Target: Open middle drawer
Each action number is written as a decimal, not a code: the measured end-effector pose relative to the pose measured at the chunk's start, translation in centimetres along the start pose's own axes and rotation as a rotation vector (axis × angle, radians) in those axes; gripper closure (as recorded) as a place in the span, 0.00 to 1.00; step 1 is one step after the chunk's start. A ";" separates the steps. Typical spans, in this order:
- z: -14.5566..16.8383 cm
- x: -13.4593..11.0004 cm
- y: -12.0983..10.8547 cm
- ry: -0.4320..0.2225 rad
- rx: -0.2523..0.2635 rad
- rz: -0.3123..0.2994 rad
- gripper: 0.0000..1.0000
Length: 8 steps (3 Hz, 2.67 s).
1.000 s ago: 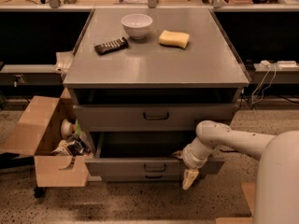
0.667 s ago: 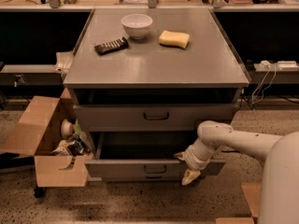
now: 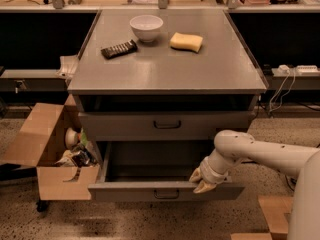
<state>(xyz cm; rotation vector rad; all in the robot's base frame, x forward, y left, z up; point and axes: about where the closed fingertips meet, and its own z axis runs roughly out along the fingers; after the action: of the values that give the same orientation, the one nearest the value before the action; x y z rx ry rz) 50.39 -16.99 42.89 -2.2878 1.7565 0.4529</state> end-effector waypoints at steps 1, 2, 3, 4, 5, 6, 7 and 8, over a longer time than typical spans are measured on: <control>-0.1 -0.1 0.2 -0.002 -0.002 0.004 1.00; 0.1 -0.2 1.9 -0.013 -0.015 0.030 1.00; -0.1 -0.3 1.9 -0.013 -0.015 0.030 1.00; -0.1 -0.3 1.9 -0.013 -0.015 0.030 0.86; -0.1 -0.3 1.9 -0.013 -0.015 0.030 0.62; -0.1 -0.3 1.9 -0.013 -0.015 0.030 0.37; -0.1 -0.3 1.9 -0.013 -0.015 0.030 0.16; -0.1 -0.3 1.9 -0.013 -0.015 0.030 0.00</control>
Offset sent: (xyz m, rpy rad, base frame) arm -0.1383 -0.0559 -0.0078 0.0429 0.1954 -0.1712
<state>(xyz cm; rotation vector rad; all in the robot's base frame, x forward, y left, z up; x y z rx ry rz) 48.52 -17.27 43.09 -2.2660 1.7893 0.4874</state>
